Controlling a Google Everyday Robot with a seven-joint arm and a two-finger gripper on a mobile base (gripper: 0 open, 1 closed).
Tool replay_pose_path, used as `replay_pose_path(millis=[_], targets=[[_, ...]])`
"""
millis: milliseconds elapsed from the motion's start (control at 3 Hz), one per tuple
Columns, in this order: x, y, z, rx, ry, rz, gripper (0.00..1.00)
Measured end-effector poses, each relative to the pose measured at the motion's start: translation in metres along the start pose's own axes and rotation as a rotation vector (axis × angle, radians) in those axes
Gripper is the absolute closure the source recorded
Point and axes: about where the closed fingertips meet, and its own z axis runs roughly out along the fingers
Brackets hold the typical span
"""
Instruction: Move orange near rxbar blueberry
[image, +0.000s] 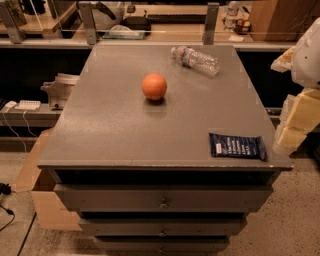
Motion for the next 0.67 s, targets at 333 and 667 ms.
replay_pose_path(millis=[333,667], targets=[[0.000,0.000,0.000,0.000,0.000,0.000,0.00],[-0.005,-0.024,0.017,-0.021,-0.103,0.018,0.00]])
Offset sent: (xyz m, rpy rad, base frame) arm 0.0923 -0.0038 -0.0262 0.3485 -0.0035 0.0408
